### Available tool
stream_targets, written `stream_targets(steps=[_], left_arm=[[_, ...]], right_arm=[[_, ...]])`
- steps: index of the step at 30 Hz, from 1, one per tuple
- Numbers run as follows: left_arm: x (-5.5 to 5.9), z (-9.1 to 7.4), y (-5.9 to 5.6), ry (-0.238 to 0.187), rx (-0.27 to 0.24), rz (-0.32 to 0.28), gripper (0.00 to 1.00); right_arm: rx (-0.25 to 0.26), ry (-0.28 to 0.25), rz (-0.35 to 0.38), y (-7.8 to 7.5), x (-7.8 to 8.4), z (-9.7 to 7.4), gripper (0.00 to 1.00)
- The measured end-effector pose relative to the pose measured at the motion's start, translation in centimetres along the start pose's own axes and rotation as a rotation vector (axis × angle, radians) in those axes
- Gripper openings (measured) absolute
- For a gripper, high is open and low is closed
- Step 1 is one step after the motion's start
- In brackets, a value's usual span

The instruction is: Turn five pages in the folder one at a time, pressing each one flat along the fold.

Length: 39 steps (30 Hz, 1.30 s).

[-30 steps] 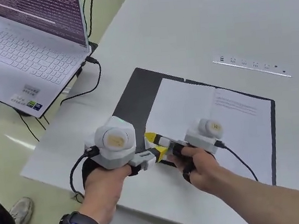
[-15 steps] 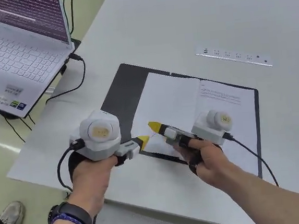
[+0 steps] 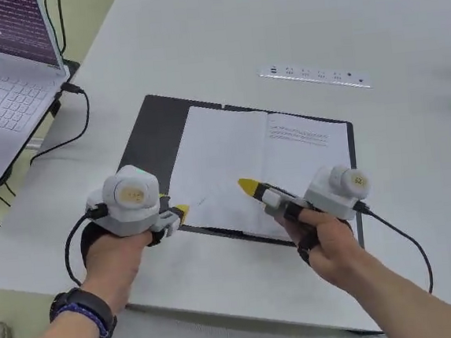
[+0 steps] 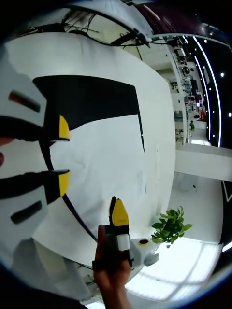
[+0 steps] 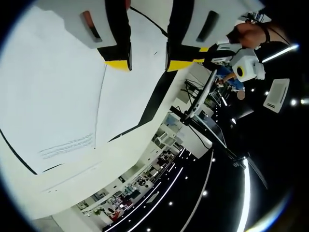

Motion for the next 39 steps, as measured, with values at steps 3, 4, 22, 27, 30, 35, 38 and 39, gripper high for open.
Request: stream_targets(steps=[3,4,22,27,30,35,38,39], left_arm=[[0.0,0.3,0.0,0.004,0.004,-0.003,0.2],[0.0,0.5,0.1,0.008,0.004,-0.001,0.19],[2.0,3.1,0.4,0.079,0.011,0.004,0.04],[2.5,2.8,0.5,0.097,-0.03,-0.004,0.0],[2.4,2.9,0.3,0.101,-0.042,0.027,0.0],[2.3,2.9,0.4,0.105,-0.048,0.034,0.0],[2.3,2.9,0.5,0.108,-0.049,0.033,0.0],[2.3,2.9,0.5,0.113,-0.049,0.044,0.0]], right_arm=[[0.009,-0.008,0.002,-0.3,0.0,-0.7,0.26],[0.012,-0.009,0.004,-0.4,0.0,-0.9,0.26],[0.047,0.006,0.008,-2.0,1.1,-3.4,0.22],[0.057,-0.02,0.02,-2.6,1.1,-3.8,0.19],[0.056,-0.02,0.018,-2.6,0.9,-3.7,0.18],[0.049,-0.026,0.01,-2.9,0.1,-3.2,0.17],[0.043,-0.029,0.001,-2.9,-0.4,-2.7,0.16],[0.04,-0.03,-0.004,-2.8,-0.6,-2.5,0.16]])
Point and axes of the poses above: the centre of the closed fingertips' face, and the gripper's own axes: z roughly forward along the fingers, y roughly to its left, x roughly out of its underside, the point moved 9 cm from there along -z, roughly backward along the fingers, and after that the axes turned 2 degrees about -x, right-handed, at the moved point
